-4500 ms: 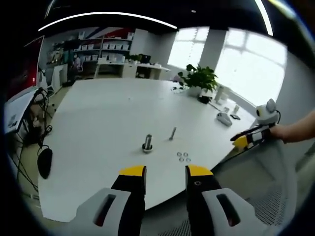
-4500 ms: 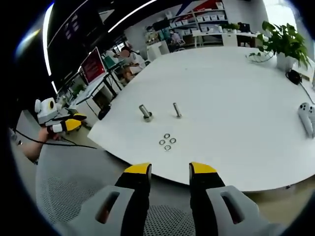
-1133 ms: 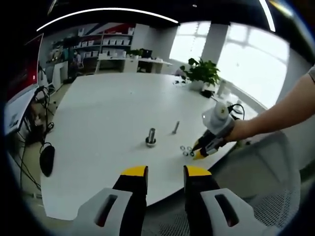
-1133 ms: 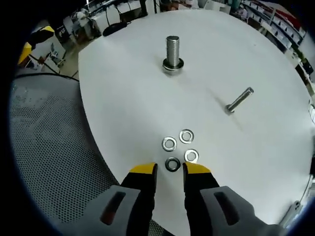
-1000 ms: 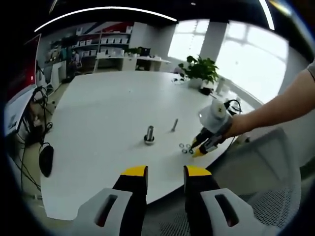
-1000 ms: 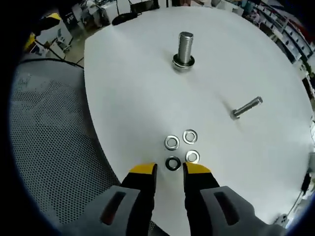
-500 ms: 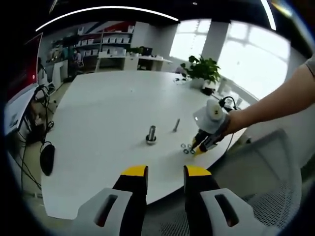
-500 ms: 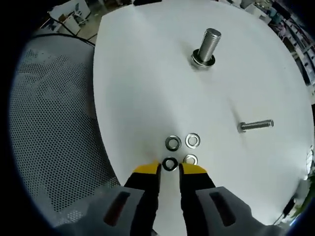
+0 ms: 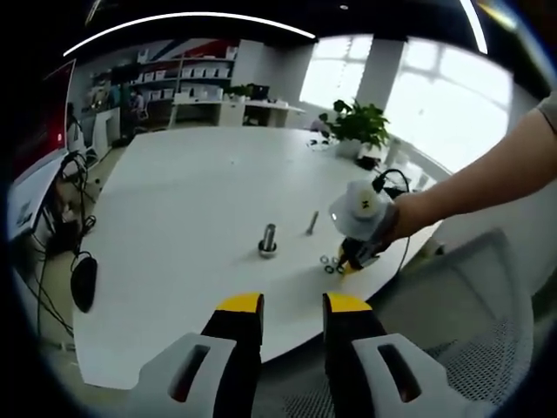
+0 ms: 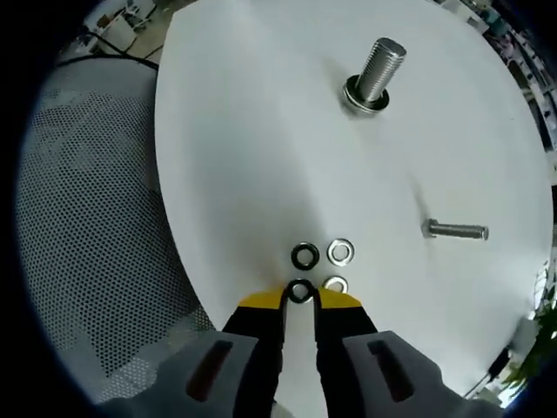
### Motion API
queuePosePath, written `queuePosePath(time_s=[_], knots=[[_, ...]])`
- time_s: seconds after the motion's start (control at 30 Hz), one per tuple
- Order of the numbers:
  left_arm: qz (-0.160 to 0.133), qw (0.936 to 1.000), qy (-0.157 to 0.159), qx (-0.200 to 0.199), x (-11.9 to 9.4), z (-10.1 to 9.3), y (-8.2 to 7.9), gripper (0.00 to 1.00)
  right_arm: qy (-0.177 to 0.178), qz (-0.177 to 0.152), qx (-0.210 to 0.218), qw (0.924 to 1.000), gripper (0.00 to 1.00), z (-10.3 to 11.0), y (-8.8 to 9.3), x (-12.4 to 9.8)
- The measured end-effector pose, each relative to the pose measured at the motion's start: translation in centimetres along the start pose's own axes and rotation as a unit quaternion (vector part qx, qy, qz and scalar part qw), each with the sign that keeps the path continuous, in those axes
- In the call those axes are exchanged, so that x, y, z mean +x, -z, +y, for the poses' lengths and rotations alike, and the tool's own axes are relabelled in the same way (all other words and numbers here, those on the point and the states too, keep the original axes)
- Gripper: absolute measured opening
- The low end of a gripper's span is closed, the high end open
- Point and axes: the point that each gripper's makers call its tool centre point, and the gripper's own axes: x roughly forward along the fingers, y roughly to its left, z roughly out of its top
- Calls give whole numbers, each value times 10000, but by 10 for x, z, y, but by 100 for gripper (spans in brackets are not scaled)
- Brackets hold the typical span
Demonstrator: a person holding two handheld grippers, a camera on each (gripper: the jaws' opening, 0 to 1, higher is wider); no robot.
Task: Place the washer onto the threaded stud by aligning its center hole with the stud, sliding it down to the base, and recovering from edge contact or off-axis alignment until the washer reaches the visible bottom stop.
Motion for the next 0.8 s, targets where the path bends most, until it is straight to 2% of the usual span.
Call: queuePosePath(time_s=[0.17,0.37,0.5,0.7,0.8], knots=[[-15,10000,-11,-16,0,1,-1,25,46,121,139,9998,14,-1,1,0],[-49,10000,1,-5,0,0,-2,24,109,42,346,9993,15,0,1,-1],[-64,10000,-3,-9,-1,0,-2,24,195,-56,318,9993,15,0,2,0],[-63,10000,11,-14,-1,0,-2,24,215,-410,531,9975,14,-1,2,-1],[-73,10000,26,-13,-1,-1,-2,24,385,-655,613,9952,14,0,2,-1]])
